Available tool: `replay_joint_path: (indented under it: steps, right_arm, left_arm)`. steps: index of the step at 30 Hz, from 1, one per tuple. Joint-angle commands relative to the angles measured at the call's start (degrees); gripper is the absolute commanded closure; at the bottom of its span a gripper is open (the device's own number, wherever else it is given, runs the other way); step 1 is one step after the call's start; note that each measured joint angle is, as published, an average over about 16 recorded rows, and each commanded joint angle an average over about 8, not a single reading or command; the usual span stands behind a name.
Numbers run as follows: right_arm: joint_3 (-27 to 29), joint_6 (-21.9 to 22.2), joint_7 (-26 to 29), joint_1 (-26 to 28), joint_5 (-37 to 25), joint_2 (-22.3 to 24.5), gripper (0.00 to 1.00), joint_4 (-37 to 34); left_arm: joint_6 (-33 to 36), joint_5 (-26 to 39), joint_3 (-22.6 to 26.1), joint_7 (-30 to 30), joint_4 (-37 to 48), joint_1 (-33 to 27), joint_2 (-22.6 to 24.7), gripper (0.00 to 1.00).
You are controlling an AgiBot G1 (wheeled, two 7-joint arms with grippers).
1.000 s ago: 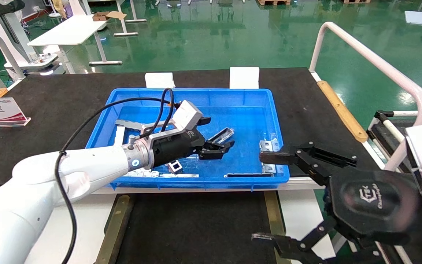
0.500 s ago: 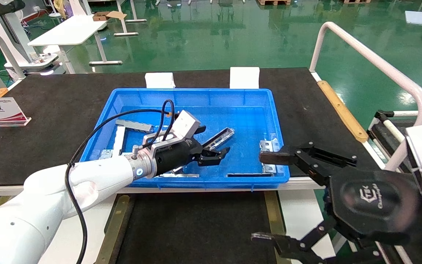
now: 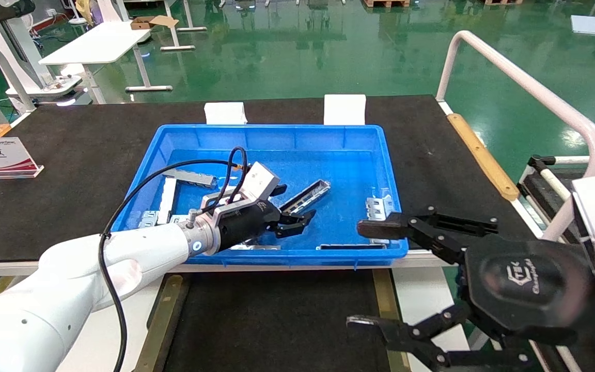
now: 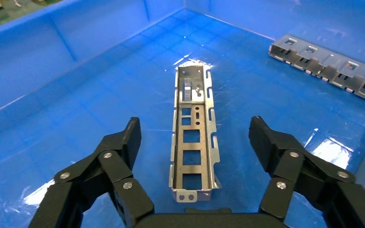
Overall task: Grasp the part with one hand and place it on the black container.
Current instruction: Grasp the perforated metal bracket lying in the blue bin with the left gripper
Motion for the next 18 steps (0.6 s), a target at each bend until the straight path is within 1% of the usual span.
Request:
replay_joint_path:
  steps: [1, 10, 18]
  right_arm:
    - [0.0, 0.0, 0.0, 0.0, 0.0, 0.0, 1.0, 0.0]
    - [-0.01, 0.0, 0.0, 0.0, 0.0, 0.0, 1.0, 0.0]
    - [-0.01, 0.0, 0.0, 0.0, 0.01, 0.0, 1.0, 0.0]
  left_arm:
    - [-0.39, -0.4, 0.9, -0.2, -0.19, 0.09, -0.01, 1.0]
    - [-2.08, -2.49, 4.2, -0.12, -0.68, 0.4, -0.08, 1.0]
    - [-2.62, -5.13, 6.2, -0.49, -0.79, 0.19, -0.17, 1.0]
